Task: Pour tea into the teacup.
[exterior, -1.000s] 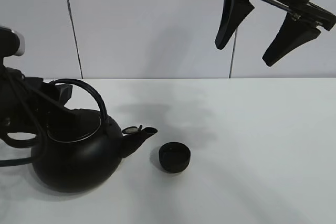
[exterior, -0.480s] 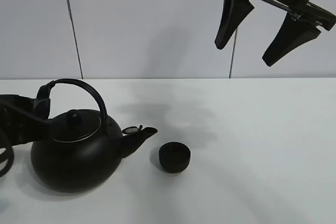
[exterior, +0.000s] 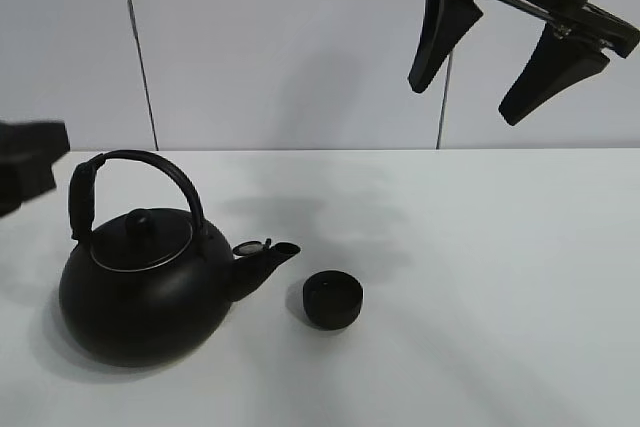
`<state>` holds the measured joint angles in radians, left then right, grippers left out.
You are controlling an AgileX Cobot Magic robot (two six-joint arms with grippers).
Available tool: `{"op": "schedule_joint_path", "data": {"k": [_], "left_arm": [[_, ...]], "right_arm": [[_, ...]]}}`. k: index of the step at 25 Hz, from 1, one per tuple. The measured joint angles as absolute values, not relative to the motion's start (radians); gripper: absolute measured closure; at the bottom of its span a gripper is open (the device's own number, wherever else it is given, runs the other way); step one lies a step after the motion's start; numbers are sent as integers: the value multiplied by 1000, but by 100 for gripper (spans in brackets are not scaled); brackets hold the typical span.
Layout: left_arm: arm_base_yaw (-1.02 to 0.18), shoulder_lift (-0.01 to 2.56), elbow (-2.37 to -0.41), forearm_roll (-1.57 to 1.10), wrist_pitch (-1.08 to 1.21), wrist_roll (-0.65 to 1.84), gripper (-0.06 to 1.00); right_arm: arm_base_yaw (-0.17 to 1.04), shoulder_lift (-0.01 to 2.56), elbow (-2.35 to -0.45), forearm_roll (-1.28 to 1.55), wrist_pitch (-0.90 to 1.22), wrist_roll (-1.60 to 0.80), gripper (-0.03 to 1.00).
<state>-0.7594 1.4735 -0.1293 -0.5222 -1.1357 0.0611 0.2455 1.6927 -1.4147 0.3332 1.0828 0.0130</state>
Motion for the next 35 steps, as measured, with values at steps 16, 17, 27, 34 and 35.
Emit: {"op": "schedule_joint_path", "data": {"k": [16,17,27,34,35], "left_arm": [[-641,1258,-777,-576,33,244,47],[-605,1261,-807,-575,96,223,46],[-447,1463,-1059,-564,537,90,45],[-447,1543,-1126,-531,598,17,45],[-447,1547,-1126,-530,598,12,45]], "right_arm": [[246,1693,-1415,333,1084,13,41],[246,1693,-1415,333,1084,13,41],[246,1693,-1415,333,1084,13,41],[246,1693,-1415,333,1084,13,41],[246,1693,-1415,333,1084,13,41]]}}
